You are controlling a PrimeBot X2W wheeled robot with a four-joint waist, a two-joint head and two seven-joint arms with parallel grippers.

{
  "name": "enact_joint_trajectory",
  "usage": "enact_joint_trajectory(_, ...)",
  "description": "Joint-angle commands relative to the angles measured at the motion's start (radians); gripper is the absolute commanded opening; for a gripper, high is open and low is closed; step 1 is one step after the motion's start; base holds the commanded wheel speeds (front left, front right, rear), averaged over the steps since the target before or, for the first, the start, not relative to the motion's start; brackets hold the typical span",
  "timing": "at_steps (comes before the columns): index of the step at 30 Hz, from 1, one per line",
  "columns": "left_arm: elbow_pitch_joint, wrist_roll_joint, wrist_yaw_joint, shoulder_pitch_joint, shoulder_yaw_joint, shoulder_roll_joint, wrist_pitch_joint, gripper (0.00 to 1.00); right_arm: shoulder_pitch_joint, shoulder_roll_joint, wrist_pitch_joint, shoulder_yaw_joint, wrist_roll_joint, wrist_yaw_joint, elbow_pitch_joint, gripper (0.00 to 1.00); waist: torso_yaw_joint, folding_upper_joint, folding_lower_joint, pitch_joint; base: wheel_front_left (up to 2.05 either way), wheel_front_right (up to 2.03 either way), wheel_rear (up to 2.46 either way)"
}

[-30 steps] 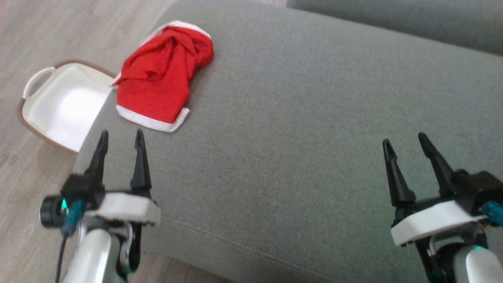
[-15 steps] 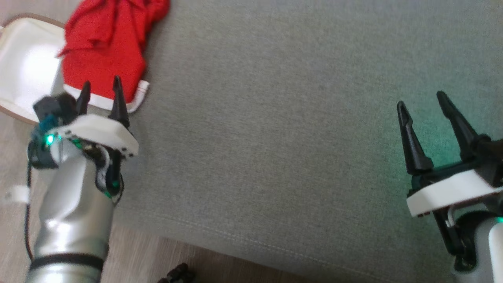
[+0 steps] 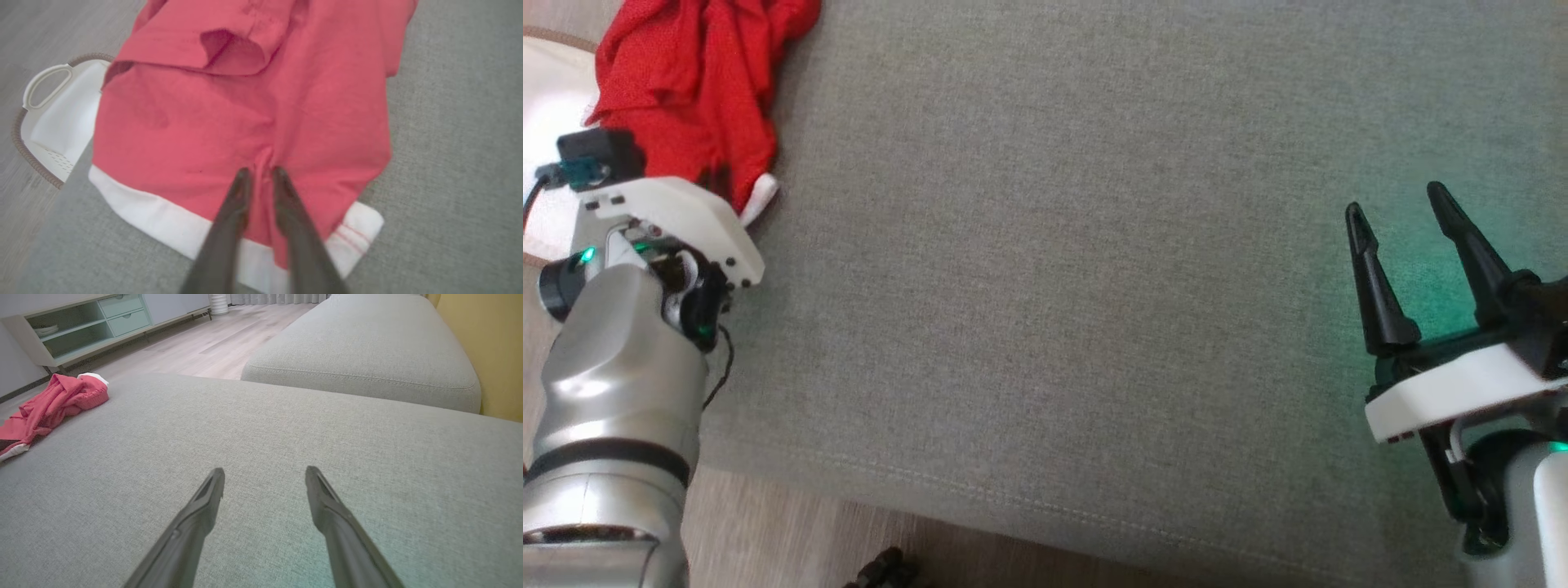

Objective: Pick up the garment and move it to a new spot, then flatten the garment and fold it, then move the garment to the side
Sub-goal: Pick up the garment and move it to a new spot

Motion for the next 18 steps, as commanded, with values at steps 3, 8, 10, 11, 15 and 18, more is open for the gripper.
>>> enact_joint_trajectory(3, -0.005, 0.012, 0.027, 0.009, 0.010, 0.075, -0.106, 0.00, -0.016, 0.008, -0.025, 0.020, 0.007, 0.003, -0.025, 1.00, -0.008, 0.0000, -0.0001, -0.045, 0.00, 0.00, 0.00)
enact_joint_trajectory(8, -0.037, 0.019, 0.056, 0.023, 0.015, 0.087, -0.225, 0.00, -0.003, 0.021, -0.047, 0.013, 0.010, 0.003, -0.010, 1.00, -0.013, 0.0000, -0.0001, -0.105, 0.00, 0.00, 0.00)
enact_joint_trajectory(10, -0.070, 0.023, 0.071, 0.038, 0.018, 0.093, -0.256, 0.00, 0.006, 0.029, -0.059, 0.009, 0.013, 0.003, -0.002, 1.00, -0.016, 0.0000, -0.0001, -0.140, 0.00, 0.00, 0.00)
enact_joint_trajectory(11, -0.094, 0.026, 0.079, 0.049, 0.020, 0.094, -0.265, 0.00, 0.011, 0.034, -0.064, 0.007, 0.014, 0.003, 0.002, 1.00, -0.017, 0.0000, -0.0001, -0.159, 0.00, 0.00, 0.00)
enact_joint_trajectory(15, -0.264, 0.043, 0.120, 0.124, 0.040, 0.098, -0.276, 0.00, 0.035, 0.052, -0.084, 0.004, 0.022, 0.003, 0.017, 1.00, -0.027, 0.0000, -0.0001, -0.234, 0.00, 0.00, 0.00)
enact_joint_trajectory(18, -0.464, 0.069, 0.154, 0.220, 0.058, 0.098, -0.277, 0.00, 0.055, 0.063, -0.096, 0.001, 0.028, 0.003, 0.026, 1.00, -0.037, 0.0000, -0.0001, -0.284, 0.00, 0.00, 0.00)
